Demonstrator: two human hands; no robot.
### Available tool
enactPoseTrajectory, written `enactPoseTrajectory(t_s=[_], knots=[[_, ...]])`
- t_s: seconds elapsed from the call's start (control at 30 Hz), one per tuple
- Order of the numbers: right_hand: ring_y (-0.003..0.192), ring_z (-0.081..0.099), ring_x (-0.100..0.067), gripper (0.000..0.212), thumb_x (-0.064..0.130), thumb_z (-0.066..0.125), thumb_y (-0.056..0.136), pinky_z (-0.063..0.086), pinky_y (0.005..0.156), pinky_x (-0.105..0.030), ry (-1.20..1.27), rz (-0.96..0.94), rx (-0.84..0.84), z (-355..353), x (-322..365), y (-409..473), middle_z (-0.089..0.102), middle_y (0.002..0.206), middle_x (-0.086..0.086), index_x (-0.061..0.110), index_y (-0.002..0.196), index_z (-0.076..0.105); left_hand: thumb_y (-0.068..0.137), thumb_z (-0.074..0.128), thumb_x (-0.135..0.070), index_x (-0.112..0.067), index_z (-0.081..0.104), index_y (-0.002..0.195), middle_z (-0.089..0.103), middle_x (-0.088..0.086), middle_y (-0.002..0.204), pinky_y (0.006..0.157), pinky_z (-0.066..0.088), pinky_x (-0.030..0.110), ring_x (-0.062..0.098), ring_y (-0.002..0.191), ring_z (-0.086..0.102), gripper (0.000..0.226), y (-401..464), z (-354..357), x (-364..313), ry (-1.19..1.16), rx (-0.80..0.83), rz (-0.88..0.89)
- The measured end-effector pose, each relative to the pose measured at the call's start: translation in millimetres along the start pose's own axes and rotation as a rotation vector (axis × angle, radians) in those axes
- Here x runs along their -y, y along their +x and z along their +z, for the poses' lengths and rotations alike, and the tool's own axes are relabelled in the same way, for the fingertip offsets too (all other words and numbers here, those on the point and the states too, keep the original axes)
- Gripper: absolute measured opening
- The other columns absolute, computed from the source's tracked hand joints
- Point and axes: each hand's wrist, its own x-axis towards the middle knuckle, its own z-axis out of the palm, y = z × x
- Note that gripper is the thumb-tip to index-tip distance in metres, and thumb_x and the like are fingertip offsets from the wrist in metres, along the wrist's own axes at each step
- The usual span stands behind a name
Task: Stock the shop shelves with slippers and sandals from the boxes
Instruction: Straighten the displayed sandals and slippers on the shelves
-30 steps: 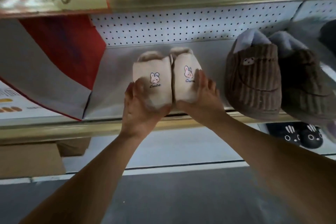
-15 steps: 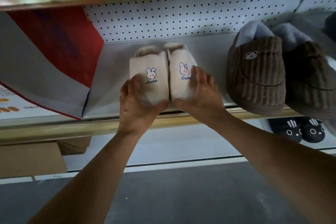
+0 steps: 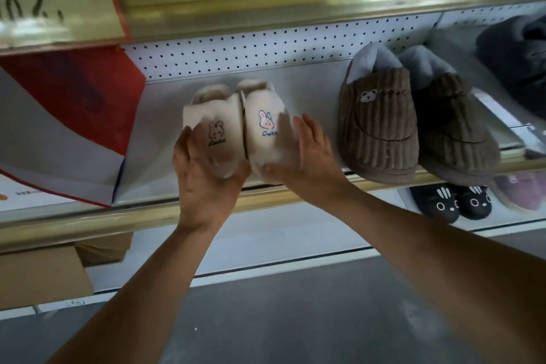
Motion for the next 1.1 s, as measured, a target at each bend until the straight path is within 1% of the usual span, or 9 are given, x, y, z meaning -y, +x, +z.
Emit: enactPoseTrajectory(t_s=[0.1,0.23,0.33,0.43,0.57,0.63,0.73,0.87,1.1], knots=[[0.136,0.031,-0.021,0.064,0.019,0.060,0.085,0.033,0.110,-0.034,-0.011,-0.108,-0.116,-17.2,-7.2,-15.4,0.033,0.150,-0.002,0.016,0.144,0.035,0.076,0.065,-0.031,-0.005,0.040,0.141,0.040,0.014,0.141,0.112,0.034,0.040,0.028,0.133,0.038,0.074,-10.8,9.6,-22.5,-0.047,-0.024,0.141],[0.122,0.043,-0.019,0.051,0.002,0.053,0.083,0.043,0.097,-0.031,-0.055,-0.228,-0.172,-43.6,-21.4,-38.1,0.051,0.130,0.000,0.018,0.131,0.049,0.078,0.056,-0.019,-0.005,0.047,0.135,0.047,0.012,0.136,0.110,0.030,0.016,0.021,0.129,0.041,0.059,-25.7,27.5,-60.7,-0.096,0.028,0.287],[0.115,0.048,-0.022,0.046,0.003,0.050,0.080,0.048,0.091,-0.039,-0.118,-0.280,-0.257,-67.1,-43.0,-48.8,0.057,0.124,-0.002,0.016,0.124,0.056,0.079,0.058,-0.016,-0.009,0.046,0.136,0.046,0.008,0.136,0.109,0.034,0.020,0.018,0.128,0.045,0.059,-36.9,47.7,-93.3,-0.135,0.097,0.290],[0.115,0.046,-0.019,0.043,0.014,0.048,0.080,0.041,0.095,-0.041,-0.196,-0.241,-0.371,-95.0,-68.2,-61.0,0.056,0.127,0.003,0.020,0.122,0.058,0.078,0.071,-0.017,-0.013,0.041,0.141,0.041,0.004,0.139,0.105,0.026,0.005,0.012,0.129,0.042,0.069,-47.4,68.1,-115.6,-0.119,0.218,0.283],[0.126,0.036,-0.022,0.059,0.029,0.062,0.076,0.029,0.106,-0.044,-0.231,-0.083,-0.460,-134.7,-109.2,-80.0,0.042,0.138,0.003,0.026,0.133,0.047,0.065,0.085,-0.035,-0.021,0.032,0.146,0.029,-0.012,0.132,0.095,0.016,-0.007,-0.009,0.117,0.028,0.097,-60.4,92.5,-143.4,-0.109,0.294,0.188],[0.133,0.028,-0.024,0.075,0.044,0.068,0.072,0.027,0.110,-0.049,-0.225,0.064,-0.464,-153.5,-128.5,-84.2,0.031,0.146,-0.001,0.033,0.140,0.035,0.055,0.090,-0.042,-0.025,0.026,0.148,0.028,-0.014,0.134,0.105,0.027,0.009,-0.004,0.121,0.030,0.114,-61.8,105.4,-154.2,-0.113,0.334,0.106],[0.142,0.018,-0.028,0.103,0.055,0.077,0.061,0.028,0.112,-0.049,-0.055,0.239,-0.289,-171.6,-157.0,-82.1,0.015,0.154,0.000,0.047,0.145,0.017,0.043,0.092,-0.050,-0.034,0.013,0.152,0.028,-0.003,0.145,0.110,0.039,0.042,0.021,0.134,0.037,0.135,-58.6,123.7,-160.1,-0.092,0.397,0.021],[0.123,0.044,-0.028,0.111,0.058,0.080,0.054,0.046,0.099,-0.045,0.023,0.195,-0.223,-177.7,-179.4,-68.8,0.035,0.138,0.000,0.044,0.146,0.017,0.041,0.086,-0.054,-0.046,0.006,0.151,0.034,0.002,0.146,0.107,0.041,0.043,0.024,0.133,0.040,0.136,-55.9,141.0,-163.9,-0.049,0.387,0.014],[0.119,0.046,-0.032,0.107,0.061,0.075,0.056,0.044,0.100,-0.043,-0.040,0.128,-0.225,-197.3,-204.6,-36.8,0.041,0.138,-0.003,0.032,0.146,0.027,0.047,0.087,-0.054,-0.042,0.001,0.152,0.035,0.009,0.148,0.107,0.039,0.046,0.032,0.132,0.038,0.137,-47.1,174.7,-184.4,0.113,0.299,-0.007]])
